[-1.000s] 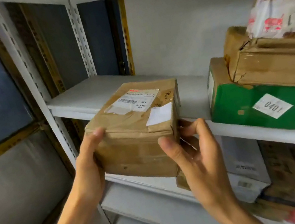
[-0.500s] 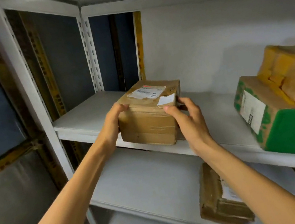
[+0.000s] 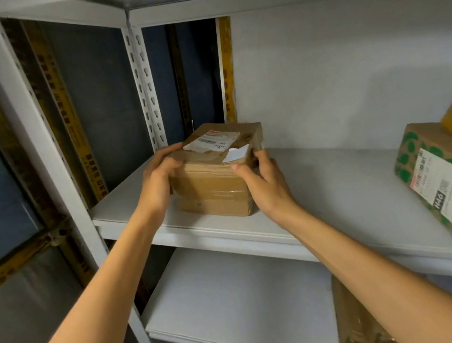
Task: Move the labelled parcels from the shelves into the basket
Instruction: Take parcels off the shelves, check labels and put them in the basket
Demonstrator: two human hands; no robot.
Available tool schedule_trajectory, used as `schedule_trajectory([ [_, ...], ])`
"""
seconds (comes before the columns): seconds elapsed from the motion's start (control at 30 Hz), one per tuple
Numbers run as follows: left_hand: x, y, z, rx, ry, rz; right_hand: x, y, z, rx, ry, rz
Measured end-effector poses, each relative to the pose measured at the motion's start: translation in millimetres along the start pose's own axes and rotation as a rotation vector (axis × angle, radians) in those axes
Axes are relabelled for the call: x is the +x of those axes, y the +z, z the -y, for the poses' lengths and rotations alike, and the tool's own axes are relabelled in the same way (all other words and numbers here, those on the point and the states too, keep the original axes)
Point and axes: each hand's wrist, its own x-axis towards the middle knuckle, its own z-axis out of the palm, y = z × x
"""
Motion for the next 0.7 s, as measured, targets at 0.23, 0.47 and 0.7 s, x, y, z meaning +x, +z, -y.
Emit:
schedule_trajectory([
  [0.23,-6,2,-8,0.017,-0.055,0.002,-6,-5,14,-0.041,0.073,0.057],
  [0.47,-67,33,-35,0.607,0.248,-0.332,-67,-67,33,-0.244,0.055,0.197],
  [0.7,-179,156,-73,0.79,0.313,0.139,-171,-184,21,-0.604,-0.044,0.304],
])
